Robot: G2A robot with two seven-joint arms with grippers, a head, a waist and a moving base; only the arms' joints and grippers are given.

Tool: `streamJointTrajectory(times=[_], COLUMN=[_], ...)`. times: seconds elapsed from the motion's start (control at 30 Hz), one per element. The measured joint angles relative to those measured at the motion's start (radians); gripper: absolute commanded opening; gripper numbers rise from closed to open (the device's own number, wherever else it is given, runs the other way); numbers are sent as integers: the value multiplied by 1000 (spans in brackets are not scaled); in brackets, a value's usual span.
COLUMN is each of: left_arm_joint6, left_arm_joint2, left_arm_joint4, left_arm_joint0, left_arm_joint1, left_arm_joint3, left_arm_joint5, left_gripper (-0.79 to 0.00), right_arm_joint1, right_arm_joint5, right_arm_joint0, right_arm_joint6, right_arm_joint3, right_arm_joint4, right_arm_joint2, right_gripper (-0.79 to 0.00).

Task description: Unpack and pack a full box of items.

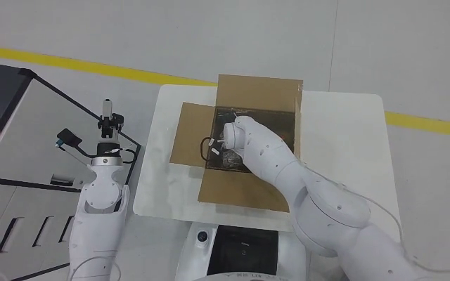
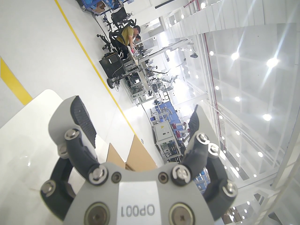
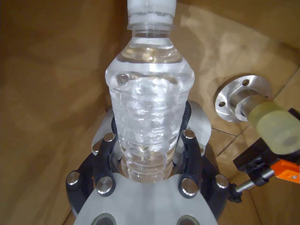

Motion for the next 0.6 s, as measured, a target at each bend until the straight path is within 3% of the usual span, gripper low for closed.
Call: streamJointTrajectory(times=[0.6], left_arm_joint6=[0], left_arm_joint2=[0], left_arm_joint4=[0], left_arm_joint0=[0], left_arm_joint1=[0], left_arm_joint3=[0], left_arm_joint5=[0], left_gripper=[0], right_arm_joint1=[55], right_arm_joint5=[30], right_arm_joint0=[-8], right_arm_joint6=[26], right_arm_joint3=[-101], right_arm_joint4=[-42], right_arm_joint2=[72], right_gripper=[-785])
